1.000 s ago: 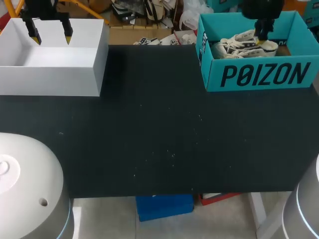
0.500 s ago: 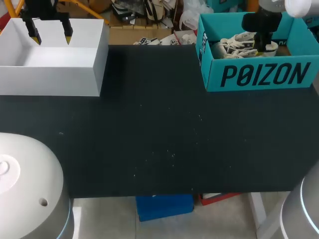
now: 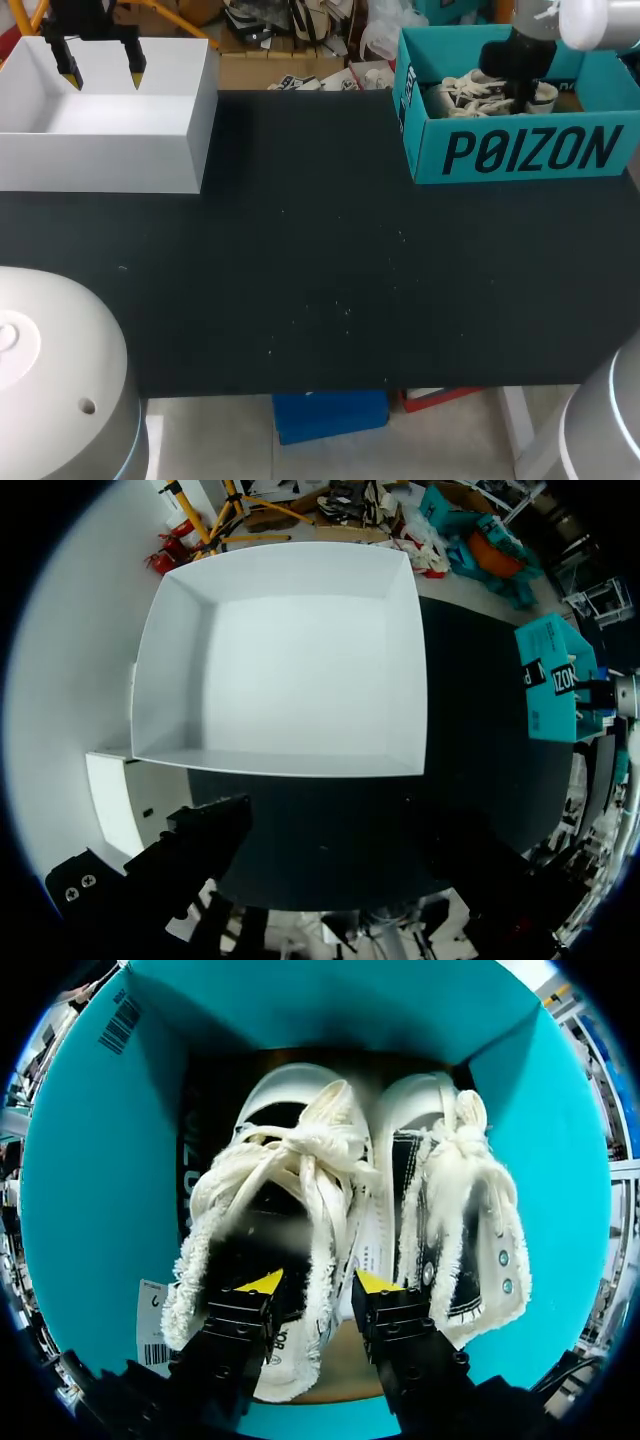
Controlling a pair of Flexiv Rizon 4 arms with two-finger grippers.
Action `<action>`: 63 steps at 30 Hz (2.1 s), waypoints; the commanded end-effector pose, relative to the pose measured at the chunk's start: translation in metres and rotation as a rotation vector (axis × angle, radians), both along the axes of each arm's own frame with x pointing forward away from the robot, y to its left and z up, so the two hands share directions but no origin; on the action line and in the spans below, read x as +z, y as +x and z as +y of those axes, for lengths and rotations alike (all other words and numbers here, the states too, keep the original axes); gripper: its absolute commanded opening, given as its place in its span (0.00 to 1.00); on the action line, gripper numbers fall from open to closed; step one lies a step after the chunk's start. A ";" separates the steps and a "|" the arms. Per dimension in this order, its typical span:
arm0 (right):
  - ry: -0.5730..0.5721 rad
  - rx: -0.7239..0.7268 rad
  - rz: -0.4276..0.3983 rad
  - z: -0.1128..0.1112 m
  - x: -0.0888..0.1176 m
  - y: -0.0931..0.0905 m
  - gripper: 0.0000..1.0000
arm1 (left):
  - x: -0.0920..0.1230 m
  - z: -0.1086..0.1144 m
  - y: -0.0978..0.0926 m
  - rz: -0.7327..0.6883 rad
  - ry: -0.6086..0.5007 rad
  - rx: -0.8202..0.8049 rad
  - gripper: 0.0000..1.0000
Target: Take the shoe out of the shoebox, open the shoe tongue, remove and reinsert the insole, then place the shoe into the shoebox
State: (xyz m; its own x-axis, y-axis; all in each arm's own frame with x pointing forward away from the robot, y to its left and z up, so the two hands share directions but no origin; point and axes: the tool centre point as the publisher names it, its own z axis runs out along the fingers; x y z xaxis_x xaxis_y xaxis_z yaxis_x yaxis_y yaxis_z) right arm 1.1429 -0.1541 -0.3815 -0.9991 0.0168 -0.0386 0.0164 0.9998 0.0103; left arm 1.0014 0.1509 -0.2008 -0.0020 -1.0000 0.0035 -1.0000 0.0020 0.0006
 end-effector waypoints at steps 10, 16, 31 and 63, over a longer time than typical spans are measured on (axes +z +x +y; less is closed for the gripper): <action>-0.006 -0.008 0.034 0.005 -0.029 0.008 0.11 | 0.001 0.000 0.000 0.001 0.002 0.001 1.00; -0.009 -0.014 0.029 0.004 -0.019 0.005 0.00 | 0.001 0.000 0.000 0.001 0.002 0.001 1.00; -0.005 -0.010 0.036 -0.006 0.066 -0.010 0.00 | 0.001 0.000 0.000 0.001 0.002 0.001 1.00; -0.117 -0.061 -0.097 0.145 0.250 -0.160 0.00 | 0.001 0.000 0.000 0.001 0.002 0.001 1.00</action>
State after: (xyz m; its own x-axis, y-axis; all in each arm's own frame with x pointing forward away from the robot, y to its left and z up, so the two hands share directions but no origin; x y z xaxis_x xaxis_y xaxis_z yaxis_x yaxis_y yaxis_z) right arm 1.0347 -0.0404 -0.1450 -0.9966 0.0704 -0.0429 0.0729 0.9955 -0.0602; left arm 1.0014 0.1508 -0.2008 -0.0020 -1.0000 0.0035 -1.0000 0.0020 0.0006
